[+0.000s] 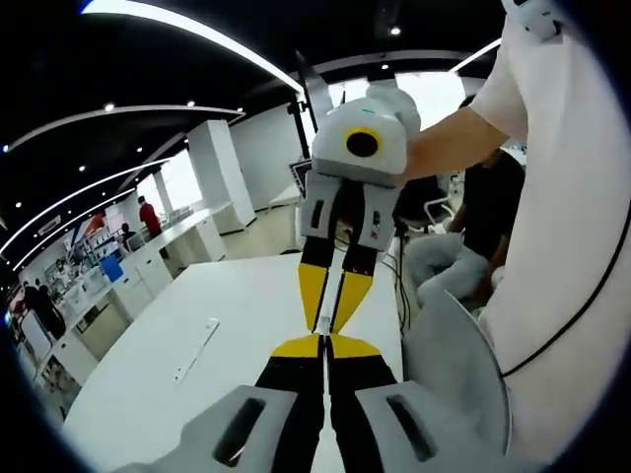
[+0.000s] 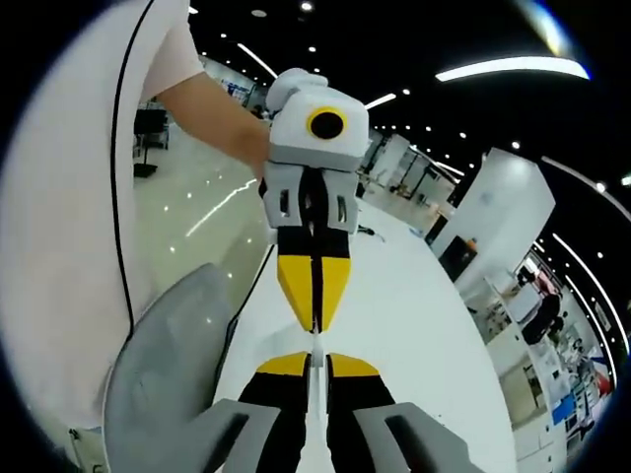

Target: Arrange the food packaging bags into a neat stack by flattening each bag and aligning their edges.

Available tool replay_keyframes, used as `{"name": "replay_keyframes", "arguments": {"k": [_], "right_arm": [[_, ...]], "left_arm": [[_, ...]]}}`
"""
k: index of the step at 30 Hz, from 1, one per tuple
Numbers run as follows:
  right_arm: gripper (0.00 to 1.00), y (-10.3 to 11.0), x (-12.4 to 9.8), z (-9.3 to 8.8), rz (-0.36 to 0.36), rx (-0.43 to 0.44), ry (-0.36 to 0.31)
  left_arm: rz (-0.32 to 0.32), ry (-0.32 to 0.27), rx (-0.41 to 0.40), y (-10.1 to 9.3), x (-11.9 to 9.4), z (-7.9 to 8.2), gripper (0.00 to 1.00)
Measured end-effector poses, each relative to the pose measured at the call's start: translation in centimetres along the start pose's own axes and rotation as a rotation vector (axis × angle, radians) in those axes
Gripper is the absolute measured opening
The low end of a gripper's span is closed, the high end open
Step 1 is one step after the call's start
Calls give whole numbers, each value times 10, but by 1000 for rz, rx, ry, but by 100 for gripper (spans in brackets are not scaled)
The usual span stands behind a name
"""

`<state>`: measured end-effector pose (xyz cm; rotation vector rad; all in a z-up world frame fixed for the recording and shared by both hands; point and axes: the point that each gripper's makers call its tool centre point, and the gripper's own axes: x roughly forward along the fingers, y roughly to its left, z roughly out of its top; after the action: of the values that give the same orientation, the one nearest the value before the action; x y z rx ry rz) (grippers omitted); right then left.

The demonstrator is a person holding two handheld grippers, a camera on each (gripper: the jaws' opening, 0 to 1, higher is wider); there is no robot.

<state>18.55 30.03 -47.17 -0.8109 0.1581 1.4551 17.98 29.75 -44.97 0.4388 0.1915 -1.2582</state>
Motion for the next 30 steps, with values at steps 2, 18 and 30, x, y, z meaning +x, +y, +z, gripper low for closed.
{"name": "replay_keyframes", "arguments": {"k": [2, 18, 30], "right_arm": [[1, 0, 0, -1, 1, -2, 1], [0, 4, 1, -3, 18, -15, 5], [0, 9, 3, -3, 28, -44, 27]], "left_arm": [[-1, 0, 1, 0, 0, 0, 0], [-12, 13, 4, -4, 4, -3, 0], [-19, 17, 11, -5, 5, -7, 0]]}}
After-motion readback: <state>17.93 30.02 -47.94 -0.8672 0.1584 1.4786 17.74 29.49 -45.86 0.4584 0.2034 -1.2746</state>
